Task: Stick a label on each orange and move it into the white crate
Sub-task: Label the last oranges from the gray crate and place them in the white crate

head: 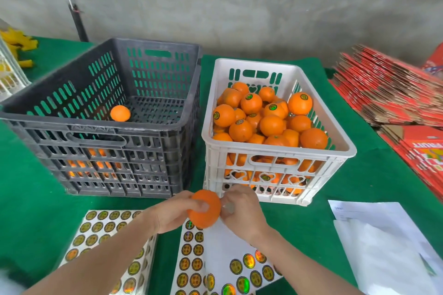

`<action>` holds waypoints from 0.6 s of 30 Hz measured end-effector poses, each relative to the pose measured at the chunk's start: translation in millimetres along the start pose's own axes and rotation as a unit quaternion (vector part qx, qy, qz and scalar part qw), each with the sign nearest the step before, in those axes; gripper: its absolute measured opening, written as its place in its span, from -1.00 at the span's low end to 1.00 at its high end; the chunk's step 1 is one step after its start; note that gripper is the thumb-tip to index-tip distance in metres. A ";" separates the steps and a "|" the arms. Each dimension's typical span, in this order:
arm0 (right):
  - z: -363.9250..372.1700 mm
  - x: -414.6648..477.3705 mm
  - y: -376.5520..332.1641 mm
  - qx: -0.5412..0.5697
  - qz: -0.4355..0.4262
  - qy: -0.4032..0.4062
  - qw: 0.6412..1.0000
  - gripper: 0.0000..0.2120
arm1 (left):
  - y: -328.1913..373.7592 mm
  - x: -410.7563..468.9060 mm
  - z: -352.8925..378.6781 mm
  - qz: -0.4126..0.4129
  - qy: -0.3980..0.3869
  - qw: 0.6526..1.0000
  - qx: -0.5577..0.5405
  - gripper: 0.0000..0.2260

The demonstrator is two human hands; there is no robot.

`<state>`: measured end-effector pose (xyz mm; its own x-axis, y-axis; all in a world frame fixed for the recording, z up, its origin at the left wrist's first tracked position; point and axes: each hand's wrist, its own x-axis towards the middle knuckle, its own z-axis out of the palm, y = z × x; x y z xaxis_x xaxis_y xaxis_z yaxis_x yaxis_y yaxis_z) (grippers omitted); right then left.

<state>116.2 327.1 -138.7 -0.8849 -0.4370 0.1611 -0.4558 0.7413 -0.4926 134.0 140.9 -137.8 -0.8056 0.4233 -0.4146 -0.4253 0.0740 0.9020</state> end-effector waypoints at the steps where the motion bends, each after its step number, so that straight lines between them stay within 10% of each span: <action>1: 1.8 -1.1 -2.0 -0.017 0.009 0.013 1.000 -0.89 | -0.5 -0.6 -1.2 0.000 -0.002 1.000 -0.013 -0.14; 18: 19.9 -13.4 -12.2 -0.077 0.045 0.022 0.996 -0.74 | 4.7 3.9 1.1 -0.041 0.054 0.986 -0.154 -0.03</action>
<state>135.6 313.8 -151.8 -0.9245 -0.3455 0.1610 -0.3811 0.8472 -0.3702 129.3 143.8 -135.1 -0.7952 0.3280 -0.5100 -0.5828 -0.1810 0.7922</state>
